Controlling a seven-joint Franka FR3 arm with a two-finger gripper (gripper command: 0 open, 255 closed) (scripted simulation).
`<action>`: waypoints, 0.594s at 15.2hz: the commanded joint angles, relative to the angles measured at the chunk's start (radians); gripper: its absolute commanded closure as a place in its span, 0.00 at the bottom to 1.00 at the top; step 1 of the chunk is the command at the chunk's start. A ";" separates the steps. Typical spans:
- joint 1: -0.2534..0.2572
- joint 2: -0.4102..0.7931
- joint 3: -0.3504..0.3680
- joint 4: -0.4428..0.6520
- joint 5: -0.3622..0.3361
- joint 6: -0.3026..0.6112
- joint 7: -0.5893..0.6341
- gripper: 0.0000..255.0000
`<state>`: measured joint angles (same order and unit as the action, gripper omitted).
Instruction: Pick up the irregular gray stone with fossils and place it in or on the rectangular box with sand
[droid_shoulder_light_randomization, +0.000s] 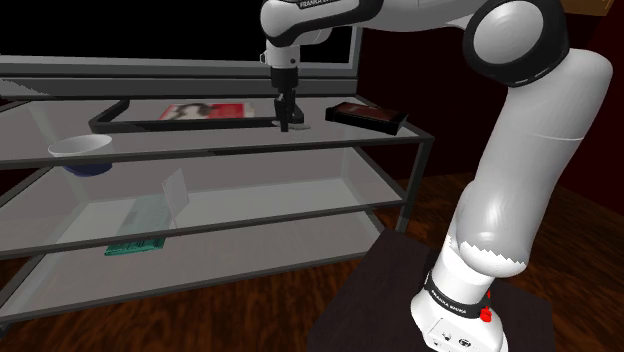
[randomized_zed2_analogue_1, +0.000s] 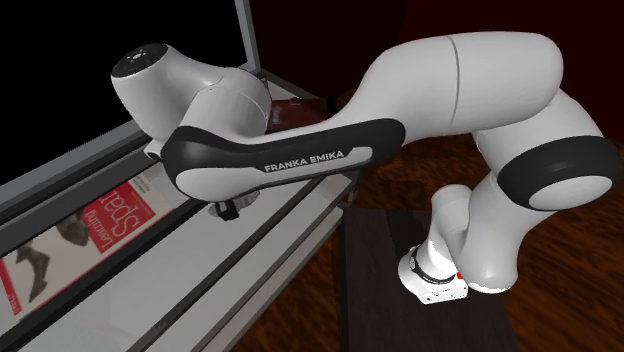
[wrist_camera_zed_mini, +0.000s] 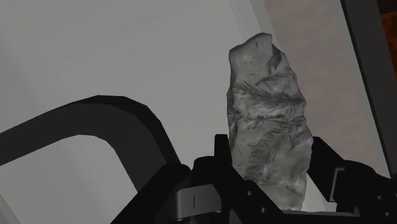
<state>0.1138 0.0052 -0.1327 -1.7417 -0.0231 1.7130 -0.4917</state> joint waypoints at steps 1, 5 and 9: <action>0.000 0.005 0.000 0.033 0.001 -0.029 -0.001 1.00; 0.000 0.011 0.000 0.095 0.002 -0.084 -0.003 1.00; -0.001 0.022 -0.001 0.162 0.003 -0.141 -0.005 1.00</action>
<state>0.1133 0.0249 -0.1332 -1.5950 -0.0203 1.5859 -0.4955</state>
